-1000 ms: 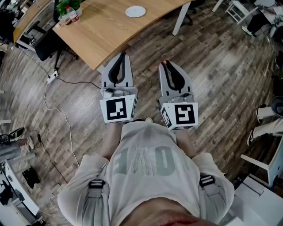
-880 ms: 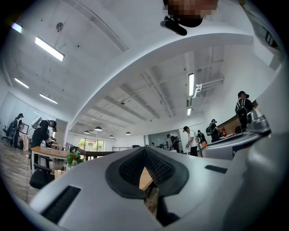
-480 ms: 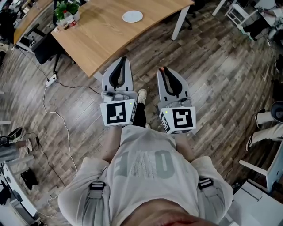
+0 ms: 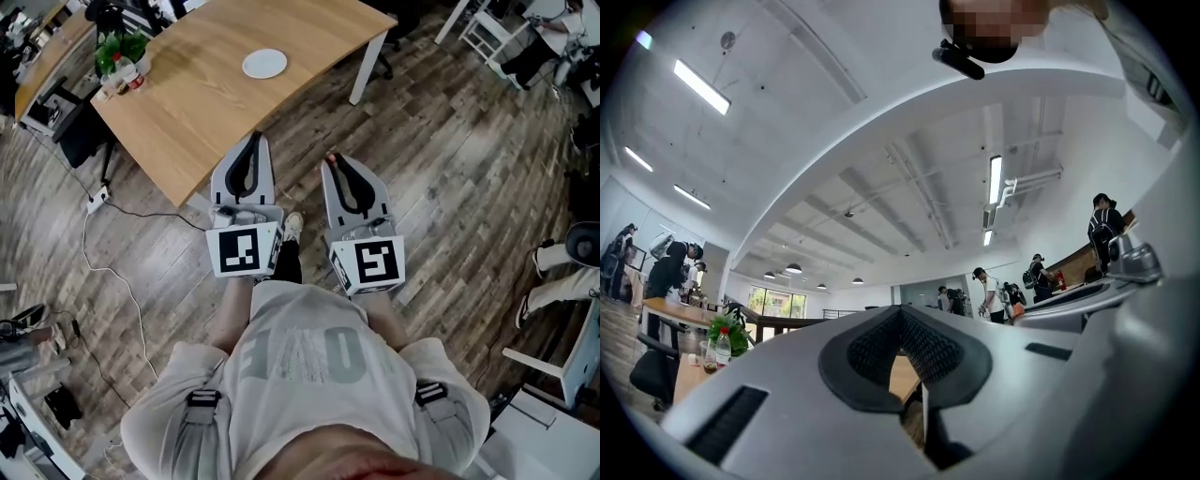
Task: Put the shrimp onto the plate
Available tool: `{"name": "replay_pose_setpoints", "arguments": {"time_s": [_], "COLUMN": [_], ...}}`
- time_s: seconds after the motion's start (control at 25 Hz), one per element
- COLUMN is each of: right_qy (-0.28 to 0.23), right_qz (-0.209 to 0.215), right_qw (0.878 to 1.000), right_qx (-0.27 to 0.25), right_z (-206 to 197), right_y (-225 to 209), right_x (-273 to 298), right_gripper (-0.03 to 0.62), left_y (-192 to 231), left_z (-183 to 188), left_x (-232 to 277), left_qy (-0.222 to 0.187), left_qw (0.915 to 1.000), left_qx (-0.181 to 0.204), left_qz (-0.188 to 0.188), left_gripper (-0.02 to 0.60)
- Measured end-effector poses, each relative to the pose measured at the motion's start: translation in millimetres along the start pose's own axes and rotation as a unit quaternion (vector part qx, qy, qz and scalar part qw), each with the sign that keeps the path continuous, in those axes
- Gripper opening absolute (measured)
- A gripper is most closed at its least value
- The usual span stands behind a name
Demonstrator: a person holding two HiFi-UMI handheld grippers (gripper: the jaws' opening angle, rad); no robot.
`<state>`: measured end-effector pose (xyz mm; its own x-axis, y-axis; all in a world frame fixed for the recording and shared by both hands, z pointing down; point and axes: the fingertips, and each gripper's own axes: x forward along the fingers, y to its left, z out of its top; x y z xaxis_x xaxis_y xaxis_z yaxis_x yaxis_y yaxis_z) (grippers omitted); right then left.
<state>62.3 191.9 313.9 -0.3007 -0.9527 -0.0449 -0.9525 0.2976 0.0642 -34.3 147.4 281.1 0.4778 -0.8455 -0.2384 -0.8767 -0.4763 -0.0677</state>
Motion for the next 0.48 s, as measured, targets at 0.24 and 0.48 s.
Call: {"name": "replay_pose_setpoints", "arguments": {"time_s": [0.24,0.48], "right_qy": [0.004,0.002], "right_qz": [-0.004,-0.003], "right_qw": [1.000,1.000], "right_qx": [0.004,-0.002], "right_z": [-1,7], "right_y": [-22,-38], "right_x": [51,106], "right_gripper": [0.063,0.063], "left_y": [21,49], "left_z": [-10,-12], "left_x": [51,97], "left_qy": [0.003,-0.002], "left_qw": [1.0000,1.0000], "left_qx": [0.000,0.002], "left_qz": [-0.001,-0.001], "left_gripper": [0.011,0.009]}}
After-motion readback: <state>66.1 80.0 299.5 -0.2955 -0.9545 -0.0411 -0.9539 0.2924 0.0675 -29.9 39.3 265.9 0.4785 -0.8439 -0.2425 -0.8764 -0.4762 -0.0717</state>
